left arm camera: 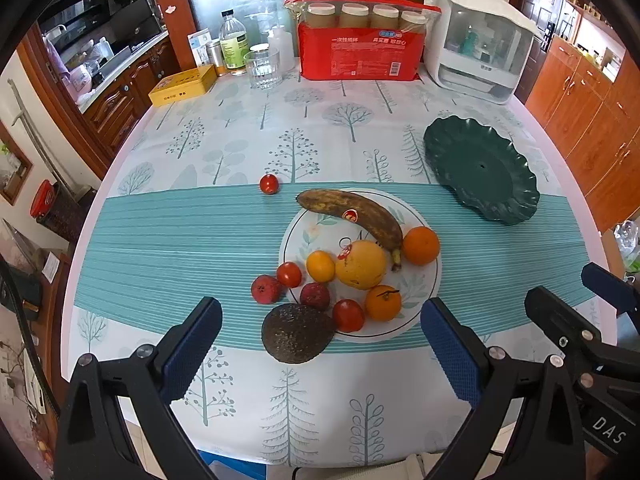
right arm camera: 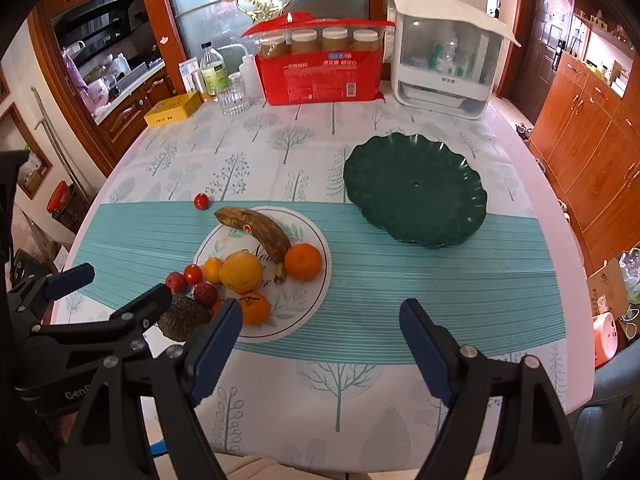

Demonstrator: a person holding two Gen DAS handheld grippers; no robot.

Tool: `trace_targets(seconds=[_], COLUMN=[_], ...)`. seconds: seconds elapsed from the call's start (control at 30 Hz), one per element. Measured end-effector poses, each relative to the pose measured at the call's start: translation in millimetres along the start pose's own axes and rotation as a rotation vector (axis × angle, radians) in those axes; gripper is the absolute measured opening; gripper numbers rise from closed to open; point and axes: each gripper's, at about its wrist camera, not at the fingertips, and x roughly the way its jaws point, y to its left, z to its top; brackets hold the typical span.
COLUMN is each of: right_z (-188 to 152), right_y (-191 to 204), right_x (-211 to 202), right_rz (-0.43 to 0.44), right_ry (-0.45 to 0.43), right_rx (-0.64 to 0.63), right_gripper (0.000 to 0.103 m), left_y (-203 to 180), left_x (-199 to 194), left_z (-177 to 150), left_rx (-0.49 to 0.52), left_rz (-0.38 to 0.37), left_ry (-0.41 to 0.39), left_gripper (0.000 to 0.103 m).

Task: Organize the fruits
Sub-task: 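Grasp the dark avocado with the left tool while the right tool grasps a tangerine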

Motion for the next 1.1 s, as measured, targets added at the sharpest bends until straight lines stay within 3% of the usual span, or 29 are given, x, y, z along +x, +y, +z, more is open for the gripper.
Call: trace_targets(seconds=[0.3,0.87,1.1], right_z=[1,-3,-12], right_y=[-1,21,31], right_x=[27,114,142], right_rz=[0.058,0.190,0.245], right_ry=[0.069,0.209,0.271], right_rx=[0.010,-0.021,-0.046], right_gripper=[0.077,0.074,0.064], left_y=[17,64,69], left_x=[32,111,126], left_z=[-4,-31,-38], left_rx=[-0.041,-0.159,-0.199], left_rz=[-0.039,-0.003,-0.109], left_ry=[0.083,0.255,0.295], left_gripper=[0.099,0.096,0.096])
